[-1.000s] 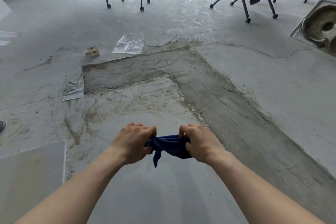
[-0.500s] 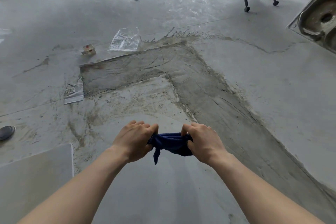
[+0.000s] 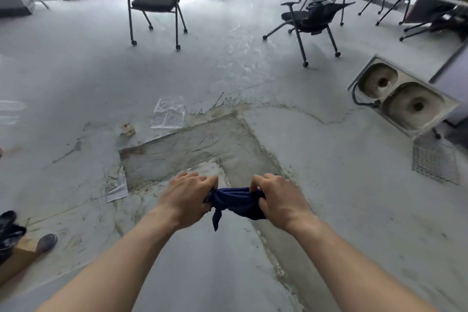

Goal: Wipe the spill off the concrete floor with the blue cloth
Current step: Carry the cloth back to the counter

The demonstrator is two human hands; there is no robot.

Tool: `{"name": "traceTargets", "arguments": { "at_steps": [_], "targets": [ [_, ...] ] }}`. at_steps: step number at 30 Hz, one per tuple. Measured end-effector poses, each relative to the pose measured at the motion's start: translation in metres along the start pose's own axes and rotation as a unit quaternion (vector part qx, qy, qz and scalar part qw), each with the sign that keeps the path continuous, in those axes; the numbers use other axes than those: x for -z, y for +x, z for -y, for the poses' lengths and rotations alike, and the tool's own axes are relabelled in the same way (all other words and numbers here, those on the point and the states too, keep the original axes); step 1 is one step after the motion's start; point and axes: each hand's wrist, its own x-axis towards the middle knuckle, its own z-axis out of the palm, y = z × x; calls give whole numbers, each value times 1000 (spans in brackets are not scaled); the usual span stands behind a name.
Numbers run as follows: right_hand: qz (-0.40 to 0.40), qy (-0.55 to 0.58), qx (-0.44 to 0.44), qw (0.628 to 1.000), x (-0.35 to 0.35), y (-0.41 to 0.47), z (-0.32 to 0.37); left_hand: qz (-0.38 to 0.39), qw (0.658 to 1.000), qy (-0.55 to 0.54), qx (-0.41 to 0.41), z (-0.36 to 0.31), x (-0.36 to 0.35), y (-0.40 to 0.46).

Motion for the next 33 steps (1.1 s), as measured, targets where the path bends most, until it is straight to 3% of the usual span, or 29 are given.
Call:
{"name": "traceTargets", "arguments": {
  "at_steps": [8,15,23,33],
  "targets": [
    [-64,-14,3,998,243,-21,83,-66,997,23,-21,-33,253,24],
    [-137,-22,9,990,366,-40,135,-138,988,53,-48,-45,391,23],
    [-198,-22,20,980,422,-55,154,-184,978,77,-57,-59,453,20],
    [-195,-30,119,973,435,-30,172,-193,974,111,36,-54,472,-11]
  ]
}}
